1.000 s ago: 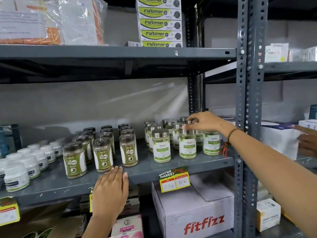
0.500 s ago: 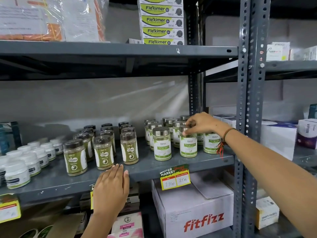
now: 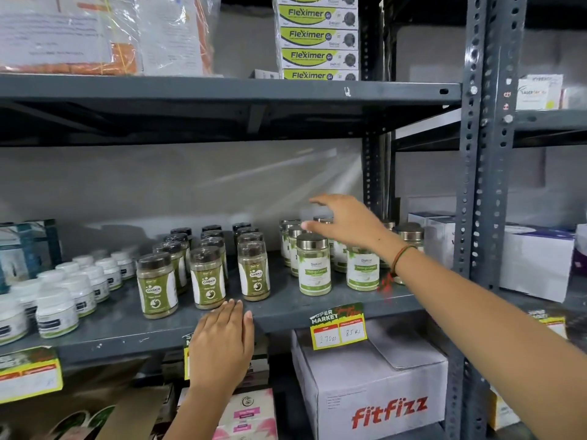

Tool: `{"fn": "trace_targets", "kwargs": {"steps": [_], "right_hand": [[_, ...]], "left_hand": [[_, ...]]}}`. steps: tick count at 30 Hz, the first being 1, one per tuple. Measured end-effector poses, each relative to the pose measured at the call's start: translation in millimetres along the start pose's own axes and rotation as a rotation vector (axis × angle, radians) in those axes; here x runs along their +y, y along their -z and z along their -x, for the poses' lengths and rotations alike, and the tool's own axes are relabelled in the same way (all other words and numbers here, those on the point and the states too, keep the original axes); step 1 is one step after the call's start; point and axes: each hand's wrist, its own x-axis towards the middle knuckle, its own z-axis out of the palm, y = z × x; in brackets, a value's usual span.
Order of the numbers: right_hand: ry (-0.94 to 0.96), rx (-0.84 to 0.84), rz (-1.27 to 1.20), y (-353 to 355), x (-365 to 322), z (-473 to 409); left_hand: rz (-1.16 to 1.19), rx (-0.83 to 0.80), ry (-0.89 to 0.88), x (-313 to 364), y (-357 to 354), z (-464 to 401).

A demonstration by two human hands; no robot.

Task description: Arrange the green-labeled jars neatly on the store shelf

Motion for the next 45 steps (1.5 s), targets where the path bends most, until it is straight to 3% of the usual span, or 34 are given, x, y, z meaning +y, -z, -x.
{"fn": "trace_targets", "kwargs": {"steps": [7, 13, 37, 45], "right_hand": [[0.186, -0.271, 0.042, -48.1, -78.1, -29.0], [0.151, -0.405, 0.049, -73.4, -93.5, -42.0], [0.111, -0.331, 0.04, -66.4, -92.4, -32.4], [0.079, -0.1, -0.019, -47.2, -79.1, -17.4]], "left_hand": [[0.004, -0.002, -0.018, -3.4, -3.7, -1.0], [0.012, -0.005, -0.03, -5.4, -5.6, -1.8], [0.008, -0.031, -0.037, -5.6, -2.4, -3.2], [0.003, -0.095, -0.043, -5.9, 5.8, -5.6]]}}
